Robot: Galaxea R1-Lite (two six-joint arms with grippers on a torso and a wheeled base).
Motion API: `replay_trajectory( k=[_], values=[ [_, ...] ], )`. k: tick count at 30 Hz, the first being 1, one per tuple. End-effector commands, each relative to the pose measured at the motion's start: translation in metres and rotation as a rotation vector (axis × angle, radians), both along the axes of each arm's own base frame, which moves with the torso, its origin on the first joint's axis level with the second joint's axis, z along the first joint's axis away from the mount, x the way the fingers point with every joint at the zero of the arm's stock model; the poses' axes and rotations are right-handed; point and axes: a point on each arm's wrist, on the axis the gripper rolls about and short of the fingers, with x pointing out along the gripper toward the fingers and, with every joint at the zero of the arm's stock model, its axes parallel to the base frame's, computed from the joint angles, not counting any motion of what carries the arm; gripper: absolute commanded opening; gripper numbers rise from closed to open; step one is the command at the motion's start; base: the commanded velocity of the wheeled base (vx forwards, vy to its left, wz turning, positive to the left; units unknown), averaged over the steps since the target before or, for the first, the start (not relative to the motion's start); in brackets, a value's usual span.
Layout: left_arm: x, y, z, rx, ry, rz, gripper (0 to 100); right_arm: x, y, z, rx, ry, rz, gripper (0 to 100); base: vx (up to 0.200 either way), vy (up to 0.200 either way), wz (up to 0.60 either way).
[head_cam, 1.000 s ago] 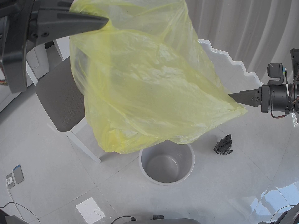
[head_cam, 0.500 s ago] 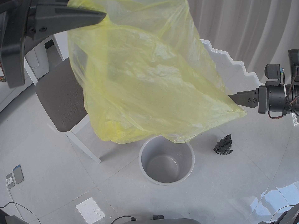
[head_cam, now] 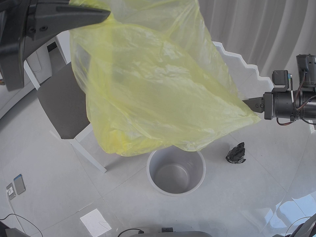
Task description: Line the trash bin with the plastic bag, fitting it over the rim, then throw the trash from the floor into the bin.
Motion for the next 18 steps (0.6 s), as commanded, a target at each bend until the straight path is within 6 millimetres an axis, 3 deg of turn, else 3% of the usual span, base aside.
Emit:
replay_trajectory(
  k=[1,9,13,18],
  values=[
    [0.0,0.0,0.001,-0.012,-0.008,-0.001,0,0.003,0.001,-0.002,0.0,0.011,-0.001,0,0.0,0.0,0.0],
    [0.006,-0.003,0.006,-0.101,0.008,0.023,0,0.002,0.0,-0.004,-0.004,0.018,-0.016,0,0.0,0.0,0.0],
    [0.031,-0.013,-0.002,-0.306,0.153,0.139,0,0.0,0.0,-0.002,-0.003,0.015,-0.041,0,0.0,0.0,0.0],
    [0.058,-0.015,-0.028,-0.446,0.329,0.27,0,0.0,0.003,0.003,0.018,0.017,-0.112,0,0.0,0.0,0.0]
  ],
)
